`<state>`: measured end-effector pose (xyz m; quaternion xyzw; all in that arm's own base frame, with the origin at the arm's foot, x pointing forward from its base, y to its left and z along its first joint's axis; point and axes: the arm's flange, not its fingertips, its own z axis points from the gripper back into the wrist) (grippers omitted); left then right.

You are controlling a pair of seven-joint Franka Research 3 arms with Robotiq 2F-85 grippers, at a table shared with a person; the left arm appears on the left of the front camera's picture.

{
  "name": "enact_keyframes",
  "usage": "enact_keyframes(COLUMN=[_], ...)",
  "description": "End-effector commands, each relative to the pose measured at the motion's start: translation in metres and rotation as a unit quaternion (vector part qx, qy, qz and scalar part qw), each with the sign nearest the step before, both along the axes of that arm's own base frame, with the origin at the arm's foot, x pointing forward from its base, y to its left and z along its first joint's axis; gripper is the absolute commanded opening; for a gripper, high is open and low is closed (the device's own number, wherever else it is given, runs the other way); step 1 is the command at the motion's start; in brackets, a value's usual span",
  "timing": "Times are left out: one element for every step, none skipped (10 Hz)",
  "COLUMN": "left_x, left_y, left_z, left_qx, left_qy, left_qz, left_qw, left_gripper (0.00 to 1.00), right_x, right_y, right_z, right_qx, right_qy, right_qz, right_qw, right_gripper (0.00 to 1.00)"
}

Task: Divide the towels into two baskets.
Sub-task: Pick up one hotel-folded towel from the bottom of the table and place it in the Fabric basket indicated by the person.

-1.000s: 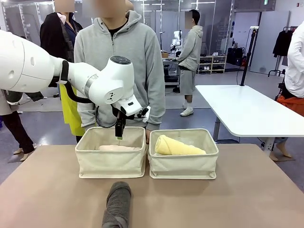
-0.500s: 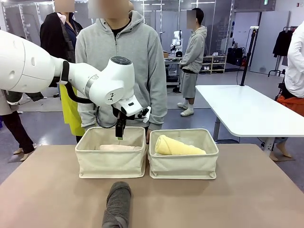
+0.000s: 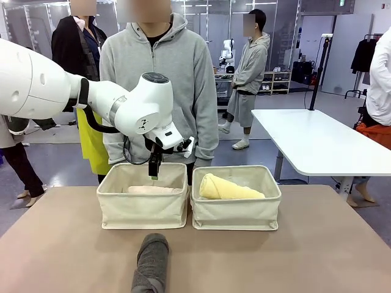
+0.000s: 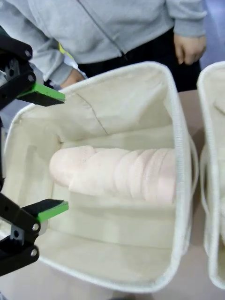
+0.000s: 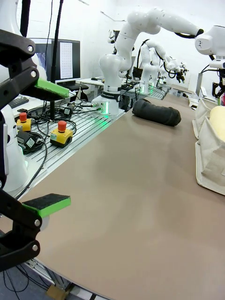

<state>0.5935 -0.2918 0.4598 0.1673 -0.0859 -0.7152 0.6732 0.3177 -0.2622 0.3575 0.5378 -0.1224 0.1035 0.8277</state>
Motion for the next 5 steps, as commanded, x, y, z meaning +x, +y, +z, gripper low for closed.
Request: enact_keyframes(left_x=[-0.021, -0.039, -0.057, -0.078, -0.097], left_y=[0.034, 0.057, 0.088, 0.120, 0.145], left_z=[0.028, 0.037, 0.047, 0.058, 0.060], left_qx=[-0.041, -0.083, -0.122, -0.197, -0.227], left_qy=[0.037, 0.045, 0.049, 0.060, 0.087], left_qz=[0.039, 0.061, 0.090, 0.108, 0.124], left_qw=[0.998, 0.994, 0.987, 0.973, 0.962], left_gripper=[1.00, 1.00, 1.00, 1.00, 1.00], right_x=[-0.005, -0.005, -0.005, -0.005, -0.005], right_y=[0.003, 0.003, 0.003, 0.003, 0.003], right_z=[0.001, 0.001, 0.001, 0.001, 0.001], right_qx=[-0.005, -0.005, -0.005, -0.005, -0.005], right_qy=[-0.001, -0.001, -0.001, -0.001, -0.001], right_qz=[-0.003, -0.003, -0.003, -0.003, -0.003], right_qw=[1.000, 1.000, 1.000, 1.000, 1.000], right_gripper=[1.00, 1.00, 1.00, 1.00, 1.00])
